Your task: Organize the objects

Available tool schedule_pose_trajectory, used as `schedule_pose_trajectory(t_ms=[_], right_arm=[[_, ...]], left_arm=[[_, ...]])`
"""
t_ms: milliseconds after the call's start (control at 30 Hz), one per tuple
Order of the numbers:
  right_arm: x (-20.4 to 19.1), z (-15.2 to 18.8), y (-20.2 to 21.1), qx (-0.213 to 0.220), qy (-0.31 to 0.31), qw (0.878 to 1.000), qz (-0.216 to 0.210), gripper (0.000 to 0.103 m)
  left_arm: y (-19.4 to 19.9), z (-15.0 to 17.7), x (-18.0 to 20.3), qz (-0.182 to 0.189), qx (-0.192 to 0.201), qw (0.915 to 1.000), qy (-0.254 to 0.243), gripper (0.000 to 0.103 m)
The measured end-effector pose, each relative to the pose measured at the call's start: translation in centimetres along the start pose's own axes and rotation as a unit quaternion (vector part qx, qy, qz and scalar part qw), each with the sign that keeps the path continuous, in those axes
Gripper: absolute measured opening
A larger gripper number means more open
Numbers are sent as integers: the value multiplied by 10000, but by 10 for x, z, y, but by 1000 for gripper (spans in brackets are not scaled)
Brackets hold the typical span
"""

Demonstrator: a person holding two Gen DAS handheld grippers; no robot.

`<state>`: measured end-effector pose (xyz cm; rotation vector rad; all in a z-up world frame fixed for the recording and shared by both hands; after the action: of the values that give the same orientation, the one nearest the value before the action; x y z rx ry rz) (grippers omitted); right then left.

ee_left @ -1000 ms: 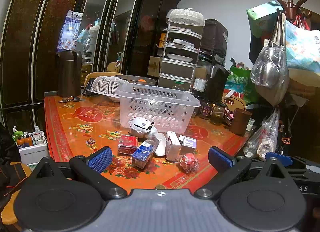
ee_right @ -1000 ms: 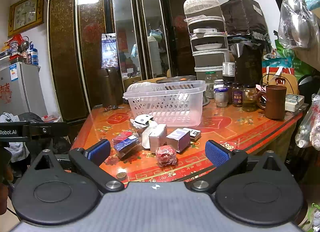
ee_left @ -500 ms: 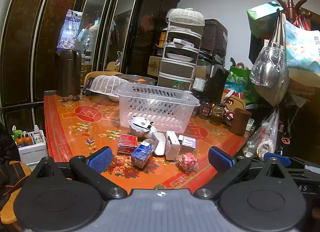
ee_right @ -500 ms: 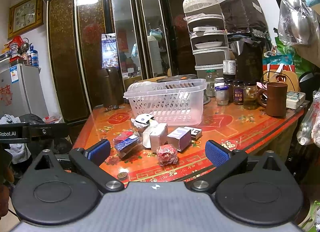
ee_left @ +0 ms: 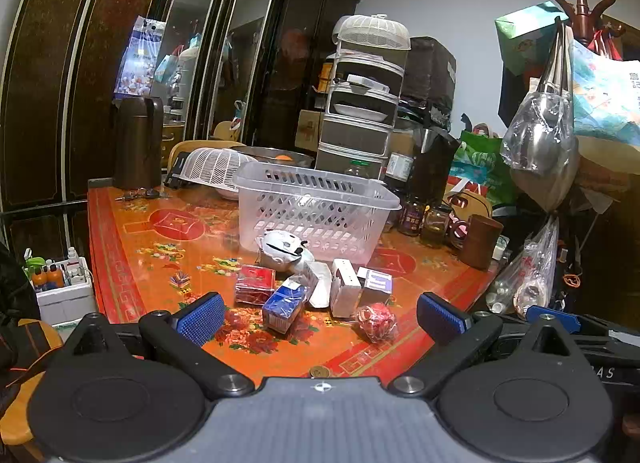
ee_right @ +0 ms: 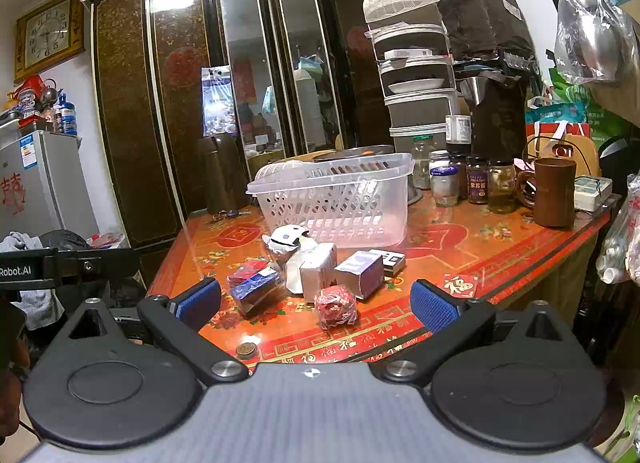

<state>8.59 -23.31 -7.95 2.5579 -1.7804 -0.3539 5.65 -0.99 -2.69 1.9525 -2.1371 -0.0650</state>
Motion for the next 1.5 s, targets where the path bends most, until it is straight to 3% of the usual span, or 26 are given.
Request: schedule_pose_trajectory(t_ms=[233,333,433,567,667,800,1067,1200,1367,1500], right_arm=[[1,2,-1,-20,-16,10000,2,103],[1,3,-1,-25,-27,10000,3,103],[2,5,-3,-52,-39,10000,16,103],[5,12,-9,-94,-121,9999,46,103],[6,21,-14,-26,-95,9999,82,103],[6,39,-29,-74,110,9997,213,103],[23,69,-66,-110,-81,9995,301,103],[24,77,-80,-182,-83,9995,235,103],[20,80,-87,-187,117,9995,223,103],[20,81,-93,-176,187,9994,225,103]], left_arm=[[0,0,0,22,27,10000,51,103],[-3,5,-1,-33,-167,9999,-12,103],[-5,7,-3,-33,-184,9997,126,103],[-8,16,-9,-66,-485,9980,401,103],[-15,25,-12,-69,-471,9980,409,103],[-35,40,-19,-150,-441,9984,327,103],[-90,57,-22,-155,-530,9984,-113,99],[-117,59,-18,-72,-677,9976,-146,95],[-140,60,-13,102,-902,9958,-105,81],[-153,63,-15,-83,-1064,9934,-420,67]])
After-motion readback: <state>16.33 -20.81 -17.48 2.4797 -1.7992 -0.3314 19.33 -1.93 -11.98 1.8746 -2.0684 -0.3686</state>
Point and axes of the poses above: each gripper's, at about its wrist camera, not at the fingertips, and y roughly against the way its jaws point, x to its right, z to its underside, the point moved 6 cm from there along -y, roughly the way its jaws point, and after that the axes turned 10 degrees about x, right-handed, at the moved point
